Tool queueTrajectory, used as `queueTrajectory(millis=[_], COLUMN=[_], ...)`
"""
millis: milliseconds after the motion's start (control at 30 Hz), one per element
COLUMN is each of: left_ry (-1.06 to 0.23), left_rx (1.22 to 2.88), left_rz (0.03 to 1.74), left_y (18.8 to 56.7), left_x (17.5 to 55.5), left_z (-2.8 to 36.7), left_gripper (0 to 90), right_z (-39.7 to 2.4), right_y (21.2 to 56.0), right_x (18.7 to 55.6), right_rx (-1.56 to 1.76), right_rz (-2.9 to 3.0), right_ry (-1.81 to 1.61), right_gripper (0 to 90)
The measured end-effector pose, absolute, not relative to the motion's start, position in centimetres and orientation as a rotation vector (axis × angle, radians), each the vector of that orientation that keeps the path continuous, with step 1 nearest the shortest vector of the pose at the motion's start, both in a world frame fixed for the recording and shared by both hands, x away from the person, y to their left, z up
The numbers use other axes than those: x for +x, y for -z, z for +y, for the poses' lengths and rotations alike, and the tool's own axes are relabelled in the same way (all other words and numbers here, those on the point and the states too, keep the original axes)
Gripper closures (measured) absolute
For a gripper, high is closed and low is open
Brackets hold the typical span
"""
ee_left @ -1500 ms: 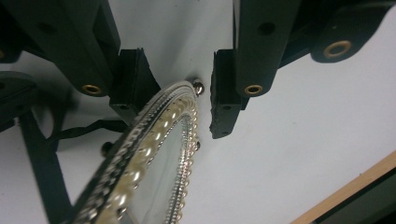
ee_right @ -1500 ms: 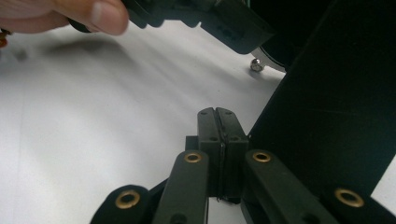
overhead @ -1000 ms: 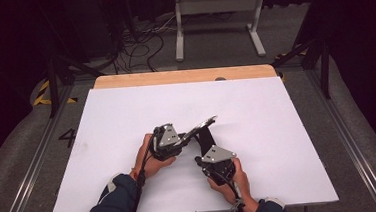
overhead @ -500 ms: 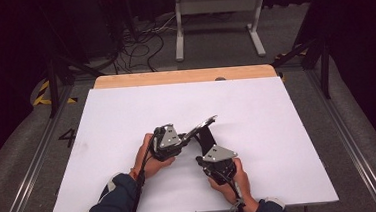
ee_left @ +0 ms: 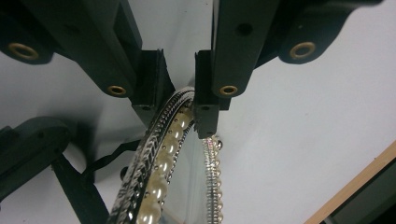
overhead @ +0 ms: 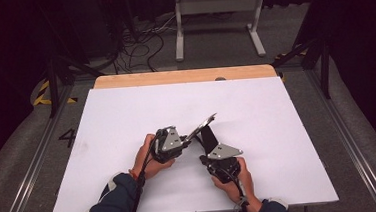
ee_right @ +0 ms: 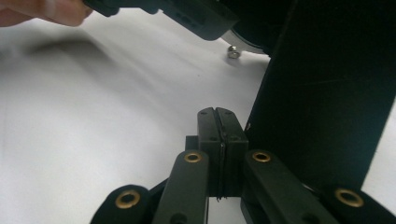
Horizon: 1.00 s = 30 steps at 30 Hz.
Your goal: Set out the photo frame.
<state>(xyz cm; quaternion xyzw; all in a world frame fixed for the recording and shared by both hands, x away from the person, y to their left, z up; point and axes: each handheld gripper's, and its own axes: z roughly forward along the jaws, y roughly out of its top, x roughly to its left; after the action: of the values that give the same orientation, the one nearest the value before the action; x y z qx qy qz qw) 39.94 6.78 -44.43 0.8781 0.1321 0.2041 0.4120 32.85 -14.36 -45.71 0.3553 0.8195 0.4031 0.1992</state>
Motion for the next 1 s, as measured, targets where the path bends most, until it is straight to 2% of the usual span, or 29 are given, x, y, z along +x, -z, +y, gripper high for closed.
queueTrajectory(millis=[1000], left_ry=[-0.498], left_rx=[2.187], left_rz=[0.363], left_y=[44.5], left_x=[39.4], left_z=[6.3], left_gripper=[76.8], right_z=[-16.9], right_y=[45.2], right_x=[33.1], right_rx=[1.003], right_rz=[2.293], right_ry=[-1.130], right_gripper=[90.0])
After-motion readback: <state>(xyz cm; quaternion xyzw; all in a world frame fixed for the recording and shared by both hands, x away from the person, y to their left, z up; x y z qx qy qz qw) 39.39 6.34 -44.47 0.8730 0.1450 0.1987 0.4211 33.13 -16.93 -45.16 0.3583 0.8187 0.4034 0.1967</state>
